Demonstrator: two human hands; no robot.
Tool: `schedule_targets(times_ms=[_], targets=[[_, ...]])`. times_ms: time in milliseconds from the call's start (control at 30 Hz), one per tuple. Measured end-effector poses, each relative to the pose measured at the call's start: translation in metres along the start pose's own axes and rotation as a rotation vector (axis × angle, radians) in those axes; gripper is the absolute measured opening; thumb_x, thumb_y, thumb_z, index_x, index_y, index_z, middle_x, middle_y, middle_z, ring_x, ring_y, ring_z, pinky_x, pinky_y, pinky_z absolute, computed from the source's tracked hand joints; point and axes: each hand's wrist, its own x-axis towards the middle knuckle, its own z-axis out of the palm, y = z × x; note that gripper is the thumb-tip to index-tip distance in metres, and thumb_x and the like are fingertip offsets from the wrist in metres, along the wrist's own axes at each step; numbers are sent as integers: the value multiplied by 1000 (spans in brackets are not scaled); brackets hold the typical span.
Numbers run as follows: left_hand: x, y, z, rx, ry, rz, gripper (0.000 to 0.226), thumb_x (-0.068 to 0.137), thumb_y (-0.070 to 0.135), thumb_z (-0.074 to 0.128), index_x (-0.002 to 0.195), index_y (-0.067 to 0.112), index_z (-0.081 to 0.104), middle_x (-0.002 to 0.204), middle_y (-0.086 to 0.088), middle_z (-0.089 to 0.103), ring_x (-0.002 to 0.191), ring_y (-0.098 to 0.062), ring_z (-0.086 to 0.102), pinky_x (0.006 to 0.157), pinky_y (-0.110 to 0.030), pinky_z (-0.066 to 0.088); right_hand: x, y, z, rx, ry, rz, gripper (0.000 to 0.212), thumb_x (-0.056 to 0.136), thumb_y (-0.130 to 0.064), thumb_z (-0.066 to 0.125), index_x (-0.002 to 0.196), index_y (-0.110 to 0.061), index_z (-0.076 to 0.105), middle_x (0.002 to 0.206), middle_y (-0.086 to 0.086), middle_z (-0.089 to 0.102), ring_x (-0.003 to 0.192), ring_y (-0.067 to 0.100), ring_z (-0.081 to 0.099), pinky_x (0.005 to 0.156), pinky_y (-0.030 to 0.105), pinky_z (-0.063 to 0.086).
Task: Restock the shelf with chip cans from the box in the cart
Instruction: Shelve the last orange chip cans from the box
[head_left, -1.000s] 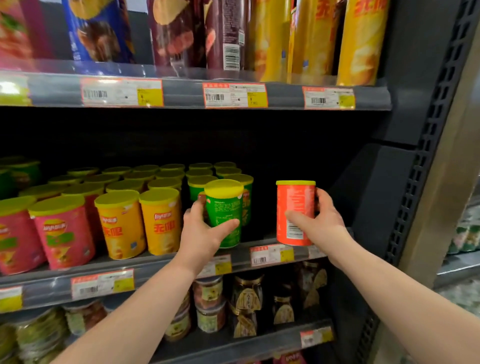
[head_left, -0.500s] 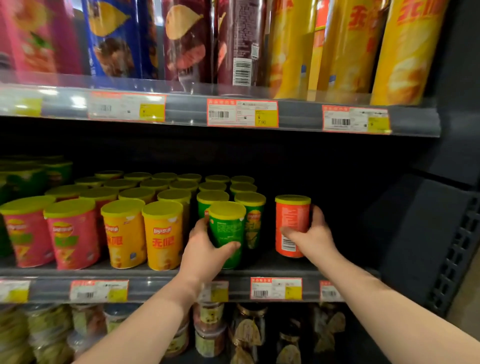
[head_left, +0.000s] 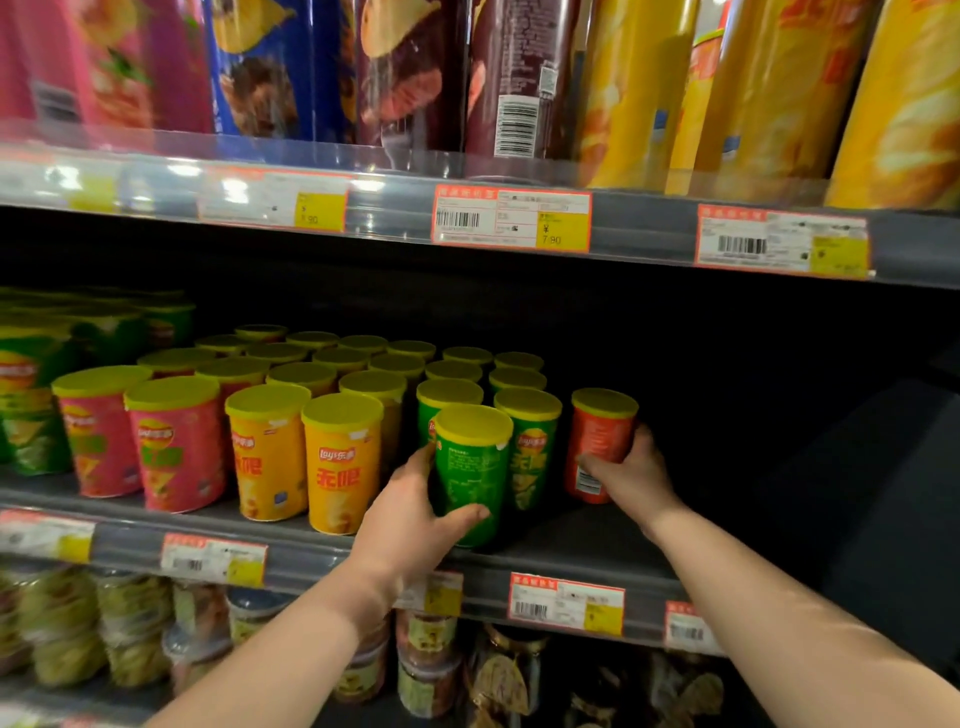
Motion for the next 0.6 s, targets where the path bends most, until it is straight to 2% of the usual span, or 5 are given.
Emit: schedule_targets(times_ms=[100, 233, 400, 533, 600], targets=[[2, -1, 0, 8, -3, 0, 72, 71, 42, 78, 132, 22, 45, 126, -1, 58, 112, -18, 58, 96, -37, 48, 11, 0, 0, -21, -2, 16, 68, 78, -11, 75, 134, -7, 38, 133, 19, 51, 121, 33, 52, 101, 43, 41], [2, -4, 2, 34, 12, 0, 74, 72, 43, 77, 134, 21, 44, 127, -1, 56, 113, -19, 57, 95, -34, 47, 21, 0, 2, -46, 41, 70, 81, 72, -18, 81, 137, -5, 33, 133, 20, 50, 121, 35, 51, 100, 42, 42], [2, -7, 3, 52, 20, 6, 73, 71, 46, 77, 132, 22, 45, 125, -1, 57, 111, -19, 58, 93, -37, 49, 28, 4, 0, 14, -102, 113, 70, 85, -9, 67, 142, -10, 26, 135, 19, 47, 123, 33, 49, 101, 38, 38], [1, -7, 4, 54, 25, 12, 69, 72, 45, 77, 130, 24, 46, 124, 0, 58, 109, -17, 58, 90, -34, 49, 31, 4, -1, -94, -72, 89, 80, 78, -11, 76, 141, -7, 26, 132, 18, 50, 121, 32, 51, 95, 34, 41], [1, -8, 3, 54, 24, 15, 70, 72, 45, 77, 131, 23, 45, 125, 0, 58, 110, -18, 58, 91, -34, 49, 32, 4, 0, -91, -113, 111, 82, 79, -11, 74, 142, -6, 22, 134, 17, 49, 122, 31, 50, 96, 33, 40]])
